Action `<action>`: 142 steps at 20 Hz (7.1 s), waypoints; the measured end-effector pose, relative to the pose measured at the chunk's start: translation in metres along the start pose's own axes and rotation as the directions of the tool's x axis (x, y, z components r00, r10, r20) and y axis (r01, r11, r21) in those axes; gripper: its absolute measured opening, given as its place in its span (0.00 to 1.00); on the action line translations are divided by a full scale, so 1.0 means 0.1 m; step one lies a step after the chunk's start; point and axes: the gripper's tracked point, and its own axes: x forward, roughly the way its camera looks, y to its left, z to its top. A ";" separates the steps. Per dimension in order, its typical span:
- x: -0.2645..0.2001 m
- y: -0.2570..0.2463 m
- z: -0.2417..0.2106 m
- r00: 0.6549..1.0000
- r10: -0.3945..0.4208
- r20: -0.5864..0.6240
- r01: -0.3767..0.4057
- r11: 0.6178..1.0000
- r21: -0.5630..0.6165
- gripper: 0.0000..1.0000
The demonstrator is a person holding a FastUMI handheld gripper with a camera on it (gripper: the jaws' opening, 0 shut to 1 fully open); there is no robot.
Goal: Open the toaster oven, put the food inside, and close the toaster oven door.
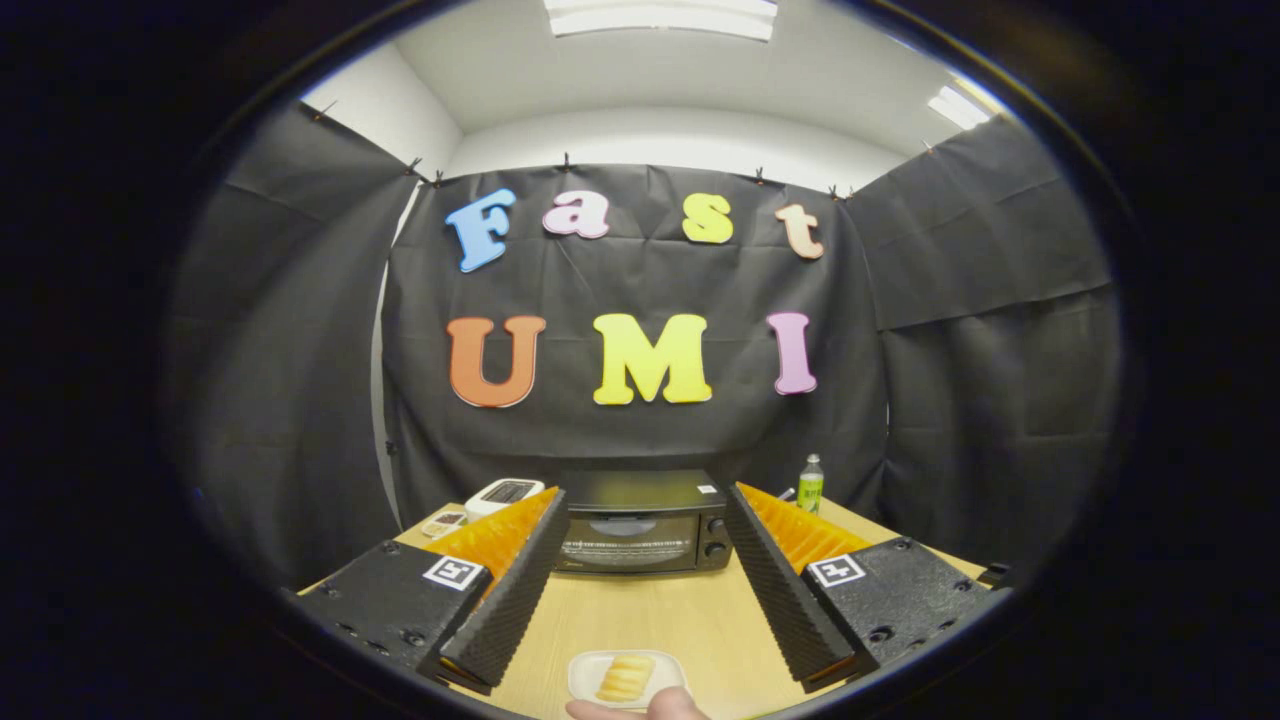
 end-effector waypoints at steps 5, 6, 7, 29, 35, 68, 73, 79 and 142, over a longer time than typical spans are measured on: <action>0.03 -0.05 -0.05 0.999 0.031 -0.021 -0.031 1.000 0.003 1.00; 0.04 -0.05 -0.07 0.999 0.047 -0.023 -0.047 0.999 0.015 1.00; 0.06 -0.07 -0.08 0.998 0.061 -0.025 -0.060 0.998 0.027 1.00; 2.33 0.13 -0.65 0.986 0.156 -0.061 -0.157 0.988 -0.013 1.00; 2.96 0.28 -1.16 0.979 0.147 -0.142 -0.153 0.988 -0.031 1.00; 2.14 0.11 -2.51 0.907 0.114 -0.406 -0.131 0.991 -0.016 1.00; 2.01 0.07 -2.69 0.880 0.115 -0.460 -0.129 0.992 0.002 1.00; 1.85 0.10 -2.73 0.848 0.125 -0.516 -0.121 0.992 0.042 1.00; 2.55 0.05 -2.29 0.878 0.111 -0.466 0.119 0.891 0.437 0.39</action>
